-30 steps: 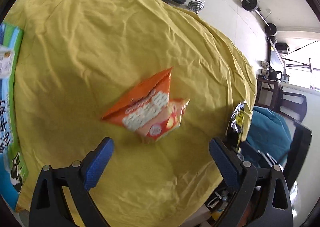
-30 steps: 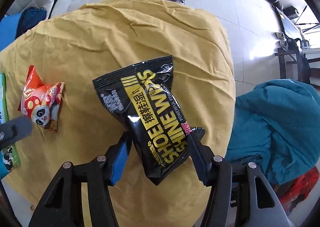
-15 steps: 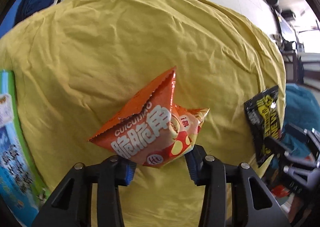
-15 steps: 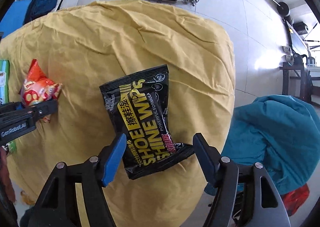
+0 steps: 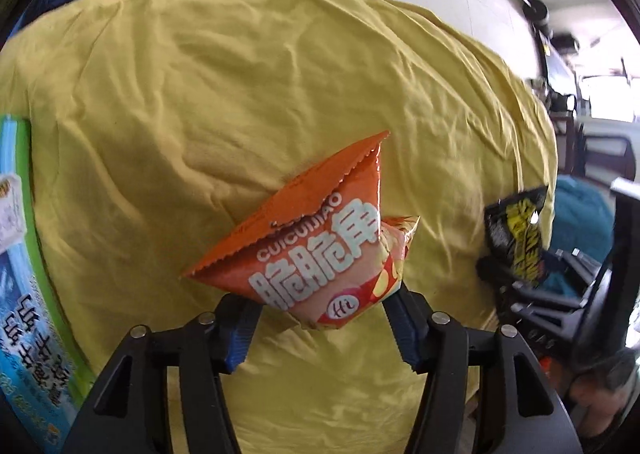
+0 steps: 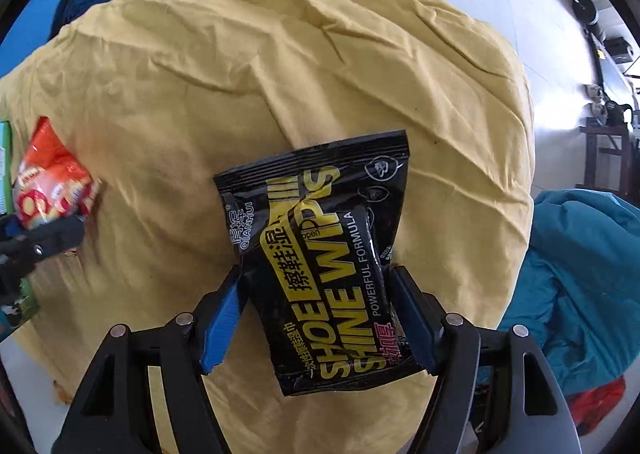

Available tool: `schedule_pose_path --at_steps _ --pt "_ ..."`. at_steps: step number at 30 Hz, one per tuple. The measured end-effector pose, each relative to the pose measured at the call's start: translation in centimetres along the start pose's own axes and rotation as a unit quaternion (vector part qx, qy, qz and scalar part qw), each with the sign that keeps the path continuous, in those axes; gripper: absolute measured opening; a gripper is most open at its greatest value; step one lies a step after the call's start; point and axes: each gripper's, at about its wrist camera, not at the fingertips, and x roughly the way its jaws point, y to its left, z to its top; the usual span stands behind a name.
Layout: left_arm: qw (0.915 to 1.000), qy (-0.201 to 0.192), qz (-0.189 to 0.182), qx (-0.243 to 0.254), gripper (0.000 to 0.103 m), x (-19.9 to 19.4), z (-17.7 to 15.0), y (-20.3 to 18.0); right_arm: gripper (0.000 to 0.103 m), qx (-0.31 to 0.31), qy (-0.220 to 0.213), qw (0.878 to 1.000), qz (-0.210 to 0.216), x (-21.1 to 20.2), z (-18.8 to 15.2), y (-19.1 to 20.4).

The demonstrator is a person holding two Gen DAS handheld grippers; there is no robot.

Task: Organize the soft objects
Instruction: 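Lift the Shoe Wipes packet with right tool while left tool lifts orange bag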

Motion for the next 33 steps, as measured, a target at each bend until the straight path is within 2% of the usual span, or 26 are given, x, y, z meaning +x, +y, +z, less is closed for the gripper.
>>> schedule_pose_path --at_steps 2,5,6,7,8,10,11,13,16,18,19,20,23,25,28,31,33 --pt "0.9994 -0.003 -0.020 -0.029 0.056 0.0 0.3 1.3 0.072 0.007 -0.006 1.000 -0.009 0.1 0.0 0.4" --pt "0.9974 -0.009 -0.036 -0.061 0.056 0.1 0.6 2.5 0.064 0.017 -0.015 1.000 -0.022 0.0 -0.3 1.0" --pt "0.9970 -0.013 -0.038 -0.067 0.053 0.0 0.8 3.0 0.061 0.023 -0.018 0.999 -0.023 0.0 -0.6 1.6" --pt "0.9968 -0.017 -0.039 -0.068 0.043 -0.2 0.7 3.2 0.060 0.028 -0.019 0.999 -0.023 -0.2 -0.8 1.7" --pt "0.9970 -0.024 -0.036 -0.064 0.038 -0.4 0.5 3.3 0.058 0.032 -0.021 0.999 -0.022 -0.3 -1.0 1.7" --pt "0.9982 -0.035 -0.023 -0.044 0.036 -0.3 0.1 2.4 0.057 0.042 -0.024 0.999 -0.017 -0.5 -1.6 2.2" --pt "0.9988 -0.040 -0.009 -0.027 0.031 -0.5 -0.2 2.1 0.056 0.047 -0.024 0.999 -0.012 -0.6 -1.6 2.5" --pt "0.9987 -0.050 0.011 0.001 0.028 -1.1 -0.5 1.2 0.055 0.051 -0.027 0.998 0.001 -0.9 -2.8 3.0" --pt "0.9982 -0.048 0.018 0.030 0.024 -0.7 -2.0 0.7 0.055 0.055 -0.029 0.998 0.018 -1.1 -4.2 3.6" --pt "0.9981 -0.042 0.017 0.042 0.025 -0.7 -3.2 0.8 0.055 0.053 -0.022 0.998 0.036 -1.1 -5.3 4.4" --pt "0.9982 -0.037 0.012 0.045 0.028 -0.8 -3.7 1.1 0.055 0.053 -0.020 0.998 0.038 -1.0 -5.5 4.8" --pt "0.9987 -0.032 0.006 0.040 0.038 -1.0 -3.9 1.4 0.055 0.053 -0.023 0.998 0.035 -0.9 -5.8 5.1" --pt "0.9991 -0.026 -0.032 -0.001 0.051 -1.6 -4.1 2.7 0.055 0.065 -0.024 0.997 0.035 -0.5 -6.3 5.4" --pt "0.9962 -0.028 -0.067 -0.048 0.058 -2.2 -4.0 4.1 0.055 0.075 -0.025 0.996 0.041 -0.4 -6.4 5.5" --pt "0.9893 -0.047 -0.092 -0.103 0.059 -3.2 -3.3 5.2 0.055 0.088 -0.024 0.995 0.047 -0.1 -6.3 5.1" --pt "0.9870 -0.070 -0.076 -0.123 0.059 -3.4 -1.9 5.4 0.055 0.091 -0.023 0.995 0.044 -0.1 -6.2 5.1" --pt "0.9884 -0.061 -0.061 -0.125 0.059 -2.5 -1.0 5.1 0.055 0.093 -0.022 0.995 0.039 0.1 -6.2 5.3"
